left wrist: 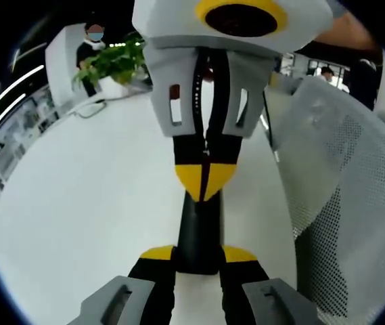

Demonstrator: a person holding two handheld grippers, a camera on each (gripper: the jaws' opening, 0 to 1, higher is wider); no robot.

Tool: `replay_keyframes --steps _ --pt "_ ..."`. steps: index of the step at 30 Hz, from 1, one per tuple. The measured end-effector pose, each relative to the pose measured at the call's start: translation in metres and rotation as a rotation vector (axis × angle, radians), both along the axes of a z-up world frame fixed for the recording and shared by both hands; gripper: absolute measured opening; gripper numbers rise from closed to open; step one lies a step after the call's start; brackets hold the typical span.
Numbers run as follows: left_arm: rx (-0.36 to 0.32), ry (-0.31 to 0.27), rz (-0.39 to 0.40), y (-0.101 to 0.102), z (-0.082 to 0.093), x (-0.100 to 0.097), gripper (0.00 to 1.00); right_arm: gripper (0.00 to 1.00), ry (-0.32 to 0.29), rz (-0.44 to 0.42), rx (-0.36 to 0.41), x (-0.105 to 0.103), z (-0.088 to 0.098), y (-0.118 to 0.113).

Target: Press the specified remote control buttons in sequence, fully releasing each button before pressing the next.

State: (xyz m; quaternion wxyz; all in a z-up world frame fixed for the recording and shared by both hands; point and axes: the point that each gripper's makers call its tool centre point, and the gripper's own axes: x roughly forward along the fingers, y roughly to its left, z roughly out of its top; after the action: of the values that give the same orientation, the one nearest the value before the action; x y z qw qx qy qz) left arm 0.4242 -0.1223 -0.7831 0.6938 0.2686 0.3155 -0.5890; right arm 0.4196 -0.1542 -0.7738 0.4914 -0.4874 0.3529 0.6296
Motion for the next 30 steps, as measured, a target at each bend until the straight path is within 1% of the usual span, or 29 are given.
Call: replay_keyframes --steps 4,6,13,21,30 --pt "0.001 -0.001 -0.001 0.0 0.0 0.0 0.24 0.0 0.011 -0.013 0.031 -0.001 0.004 0.005" --pt "0.002 -0.001 -0.001 0.0 0.0 0.0 0.24 0.0 0.002 -0.012 0.034 0.001 0.005 0.005" --pt "0.004 -0.001 -0.002 0.0 0.0 0.0 0.24 0.0 0.001 -0.007 0.04 0.001 0.007 0.009" --pt "0.003 -0.001 -0.001 -0.001 0.0 0.0 0.24 0.0 0.006 0.013 0.032 -0.002 0.003 0.015" --pt "-0.001 -0.001 0.001 -0.001 0.001 -0.001 0.24 0.0 0.008 0.018 0.018 -0.002 0.0 0.013"
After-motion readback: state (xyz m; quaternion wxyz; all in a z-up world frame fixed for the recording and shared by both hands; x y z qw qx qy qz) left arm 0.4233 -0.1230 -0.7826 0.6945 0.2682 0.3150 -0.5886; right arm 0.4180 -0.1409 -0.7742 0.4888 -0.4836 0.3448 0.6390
